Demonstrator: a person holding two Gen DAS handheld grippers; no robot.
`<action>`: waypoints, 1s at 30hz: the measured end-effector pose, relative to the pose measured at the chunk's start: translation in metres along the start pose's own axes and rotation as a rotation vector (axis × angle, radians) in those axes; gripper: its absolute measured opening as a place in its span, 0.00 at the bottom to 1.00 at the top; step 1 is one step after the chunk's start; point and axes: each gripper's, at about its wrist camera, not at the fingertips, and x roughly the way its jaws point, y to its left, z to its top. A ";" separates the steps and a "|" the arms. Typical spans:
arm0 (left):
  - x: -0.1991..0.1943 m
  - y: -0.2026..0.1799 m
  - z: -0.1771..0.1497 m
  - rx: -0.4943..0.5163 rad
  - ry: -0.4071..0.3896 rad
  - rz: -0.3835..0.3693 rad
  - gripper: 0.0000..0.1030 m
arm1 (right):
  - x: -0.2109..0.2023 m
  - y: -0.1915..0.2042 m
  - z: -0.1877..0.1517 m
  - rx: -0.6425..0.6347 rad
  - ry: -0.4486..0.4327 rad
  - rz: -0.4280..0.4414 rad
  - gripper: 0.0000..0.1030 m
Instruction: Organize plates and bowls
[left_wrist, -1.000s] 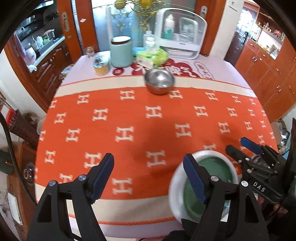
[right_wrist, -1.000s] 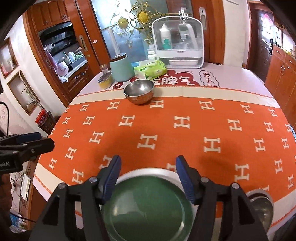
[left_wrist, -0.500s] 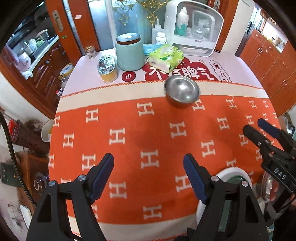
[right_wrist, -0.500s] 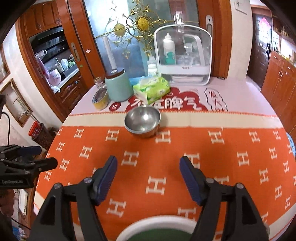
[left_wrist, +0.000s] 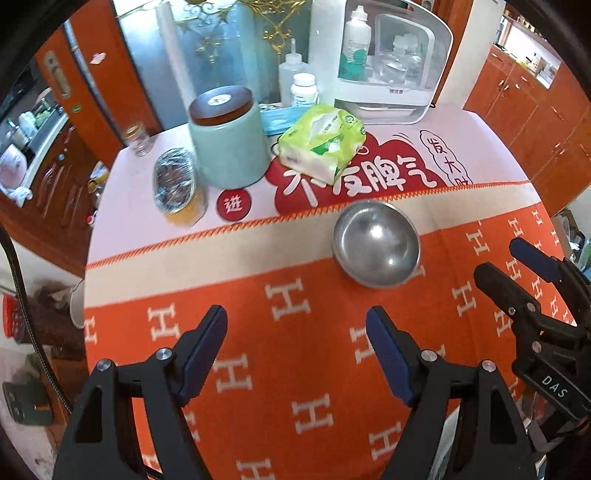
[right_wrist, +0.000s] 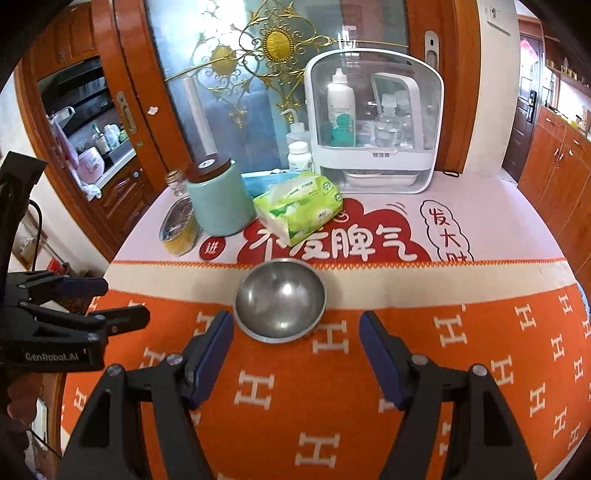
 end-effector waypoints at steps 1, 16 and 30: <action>0.006 0.001 0.003 -0.001 0.003 -0.007 0.74 | 0.004 -0.001 0.002 0.012 0.000 0.001 0.69; 0.093 0.011 0.018 -0.091 0.004 -0.205 0.74 | 0.072 -0.013 -0.003 0.140 0.075 0.023 0.69; 0.156 0.014 0.009 -0.188 0.107 -0.312 0.74 | 0.122 -0.036 -0.034 0.318 0.152 0.122 0.69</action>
